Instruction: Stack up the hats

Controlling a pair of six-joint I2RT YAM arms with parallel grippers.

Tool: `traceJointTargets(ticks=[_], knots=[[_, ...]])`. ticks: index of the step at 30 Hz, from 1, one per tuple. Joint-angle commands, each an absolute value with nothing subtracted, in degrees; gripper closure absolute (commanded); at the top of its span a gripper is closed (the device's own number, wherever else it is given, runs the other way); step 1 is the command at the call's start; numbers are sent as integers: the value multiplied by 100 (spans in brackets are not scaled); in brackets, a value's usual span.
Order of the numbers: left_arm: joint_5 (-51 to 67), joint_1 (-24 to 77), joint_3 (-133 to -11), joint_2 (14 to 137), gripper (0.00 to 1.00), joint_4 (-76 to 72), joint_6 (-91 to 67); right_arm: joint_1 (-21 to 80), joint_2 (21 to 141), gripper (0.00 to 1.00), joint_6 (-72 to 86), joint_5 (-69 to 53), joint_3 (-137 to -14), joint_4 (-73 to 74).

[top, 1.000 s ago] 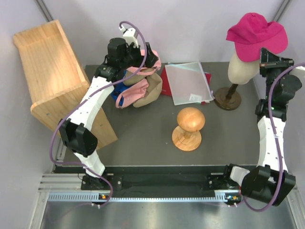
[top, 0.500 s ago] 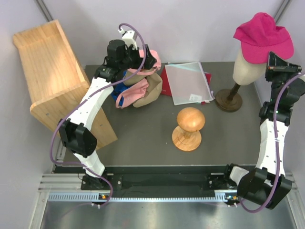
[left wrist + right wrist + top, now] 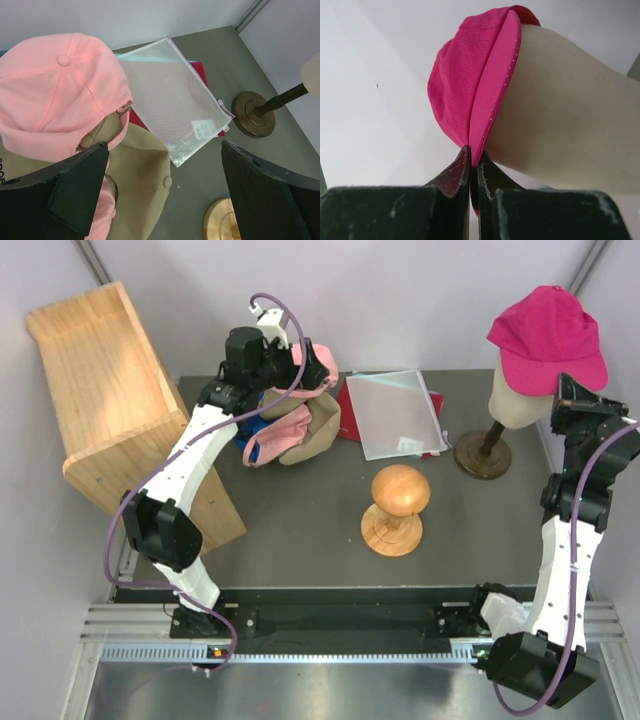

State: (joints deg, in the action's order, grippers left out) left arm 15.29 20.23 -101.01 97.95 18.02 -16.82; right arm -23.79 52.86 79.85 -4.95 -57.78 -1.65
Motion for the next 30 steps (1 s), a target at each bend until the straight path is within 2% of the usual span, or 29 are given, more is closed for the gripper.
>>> traceJointTargets(ticks=[1,18,30], knots=[[1617,1916,-10020,9422,1,1468,-1749,-2496,5256,100,7681,-35,-5239,1099],[1573,1916,-9879,9299,1,1485,-1740,-2496,4746,100,7586,492,-4536,1714],[1608,1916,-9791,9237,1,1450,-1811,-2496,4816,100,7207,440,-4685,1433]])
